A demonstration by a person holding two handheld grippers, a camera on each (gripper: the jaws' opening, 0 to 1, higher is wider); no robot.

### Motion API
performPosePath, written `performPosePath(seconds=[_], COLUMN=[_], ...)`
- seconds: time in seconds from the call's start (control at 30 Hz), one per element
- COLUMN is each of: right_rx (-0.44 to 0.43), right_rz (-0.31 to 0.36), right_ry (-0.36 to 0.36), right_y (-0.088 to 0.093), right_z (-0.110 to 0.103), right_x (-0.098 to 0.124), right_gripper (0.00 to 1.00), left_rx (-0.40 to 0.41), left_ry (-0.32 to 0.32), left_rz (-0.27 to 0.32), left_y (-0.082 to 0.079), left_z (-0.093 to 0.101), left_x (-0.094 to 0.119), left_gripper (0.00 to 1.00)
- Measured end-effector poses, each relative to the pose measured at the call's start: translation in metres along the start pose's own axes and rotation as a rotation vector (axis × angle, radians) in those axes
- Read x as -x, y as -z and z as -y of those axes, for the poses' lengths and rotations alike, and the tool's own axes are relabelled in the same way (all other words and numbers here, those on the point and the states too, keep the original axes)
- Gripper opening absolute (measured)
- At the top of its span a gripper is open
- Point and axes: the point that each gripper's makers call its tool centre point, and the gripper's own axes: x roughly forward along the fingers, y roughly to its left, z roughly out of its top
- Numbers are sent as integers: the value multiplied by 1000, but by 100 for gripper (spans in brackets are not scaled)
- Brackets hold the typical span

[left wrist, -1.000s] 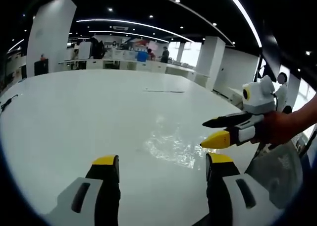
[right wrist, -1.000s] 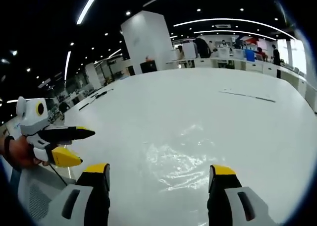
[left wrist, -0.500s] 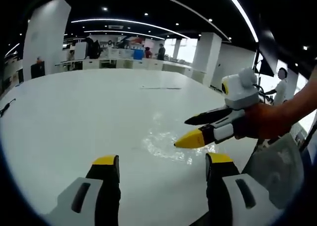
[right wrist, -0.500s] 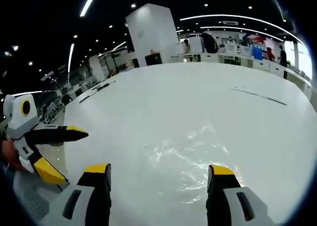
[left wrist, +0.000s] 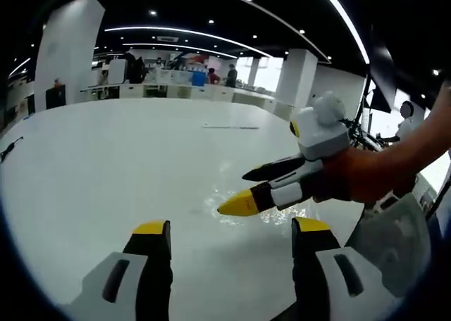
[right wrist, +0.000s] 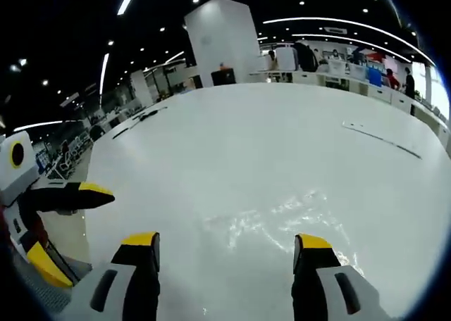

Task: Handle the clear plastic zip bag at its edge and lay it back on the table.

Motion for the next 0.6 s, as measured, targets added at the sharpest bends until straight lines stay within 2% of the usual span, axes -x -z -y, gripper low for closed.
performPosePath(seconds=[0.33, 0.5, 0.6], right_rx=[50, 55, 76], right_rz=[-35, -29, -46], right_ry=[13, 22, 20], right_y=[0, -5, -1], right_z=[4, 4, 2], right_x=[-25, -30, -33], right_gripper=[75, 72, 72], left_rx=[5, 14, 16], left_ry=[-4, -6, -5], left_rz=[1, 7, 7], left_y=[-1, -1, -1], left_z=[0, -3, -3], left_x=[0, 0, 0], left_gripper=[67, 67, 66])
